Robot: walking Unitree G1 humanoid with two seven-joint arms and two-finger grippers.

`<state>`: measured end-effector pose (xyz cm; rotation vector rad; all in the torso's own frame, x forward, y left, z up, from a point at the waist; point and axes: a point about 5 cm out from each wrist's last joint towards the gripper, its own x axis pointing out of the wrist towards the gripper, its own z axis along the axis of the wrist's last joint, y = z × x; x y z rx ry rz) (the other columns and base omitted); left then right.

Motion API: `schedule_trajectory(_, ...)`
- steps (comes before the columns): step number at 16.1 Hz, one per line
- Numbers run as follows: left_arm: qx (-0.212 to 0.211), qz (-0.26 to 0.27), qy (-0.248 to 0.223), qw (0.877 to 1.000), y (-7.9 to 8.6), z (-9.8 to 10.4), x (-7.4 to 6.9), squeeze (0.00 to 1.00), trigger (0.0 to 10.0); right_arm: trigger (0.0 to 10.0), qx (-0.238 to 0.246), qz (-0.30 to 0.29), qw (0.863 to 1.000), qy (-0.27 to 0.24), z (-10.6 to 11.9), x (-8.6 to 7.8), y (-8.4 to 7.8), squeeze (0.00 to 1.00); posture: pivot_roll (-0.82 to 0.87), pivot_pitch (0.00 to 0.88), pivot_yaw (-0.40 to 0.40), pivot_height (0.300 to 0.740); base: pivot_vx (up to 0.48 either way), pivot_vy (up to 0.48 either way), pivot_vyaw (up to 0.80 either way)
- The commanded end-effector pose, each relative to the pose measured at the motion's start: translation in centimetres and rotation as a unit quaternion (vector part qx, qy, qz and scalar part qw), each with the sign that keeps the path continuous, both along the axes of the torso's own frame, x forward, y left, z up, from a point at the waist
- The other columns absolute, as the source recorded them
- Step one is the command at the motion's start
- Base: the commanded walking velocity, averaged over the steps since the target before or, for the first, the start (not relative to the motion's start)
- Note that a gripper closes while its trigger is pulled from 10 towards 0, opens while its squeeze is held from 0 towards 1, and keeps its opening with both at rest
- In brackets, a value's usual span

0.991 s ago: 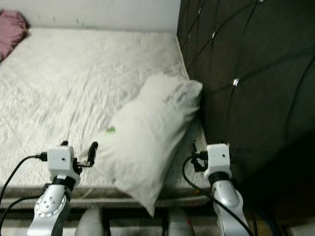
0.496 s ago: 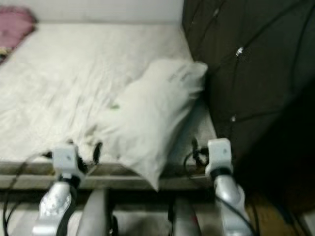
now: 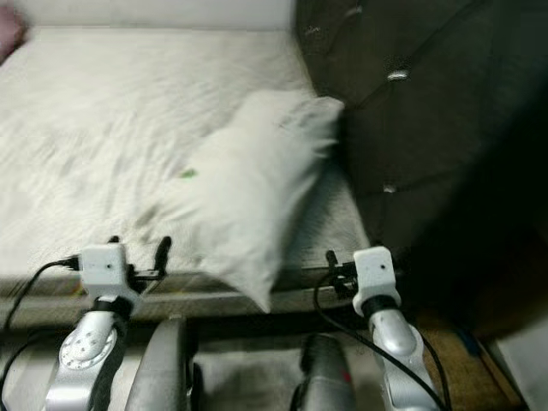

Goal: Clean up the room

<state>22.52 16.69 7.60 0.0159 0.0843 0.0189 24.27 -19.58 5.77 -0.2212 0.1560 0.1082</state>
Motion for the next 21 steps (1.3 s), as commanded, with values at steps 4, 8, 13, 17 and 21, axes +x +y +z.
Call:
schedule_trajectory(4,0.003,0.01,0.005,1.0,0.7,1.0,-0.8,0.0,10.0,10.0,0.024,0.021,0.999,0.002,1.1,0.1,0.2,0.0,-0.03,0.183,-0.044,0.628,0.0,0.0,0.0)
schedule_trajectory(8,0.009,0.01,0.011,1.0,1.2,1.8,-1.4,0.0,10.0,10.0,0.046,0.09,0.995,0.006,2.0,-0.2,2.5,0.0,0.0,0.214,-0.034,0.605,0.0,0.0,0.0)
schedule_trajectory(13,0.018,0.006,0.02,1.0,1.5,2.2,-1.3,0.0,10.0,10.0,0.051,0.101,0.994,0.011,2.4,0.1,3.0,0.0,0.0,0.234,-0.032,0.56,0.0,0.0,0.0)
schedule_trajectory(17,0.024,0.017,0.02,0.999,1.7,2.4,-1.1,0.0,10.0,10.0,0.053,0.112,0.992,0.011,2.5,0.8,3.6,0.0,0.03,0.246,-0.037,0.56,0.0,0.0,0.0)
schedule_trajectory(21,0.036,0.027,0.025,0.999,2.1,2.6,-1.3,0.0,10.0,10.0,0.062,0.128,0.99,0.017,2.4,1.1,4.1,0.0,0.06,0.246,-0.041,0.51,0.0,0.0,0.0)
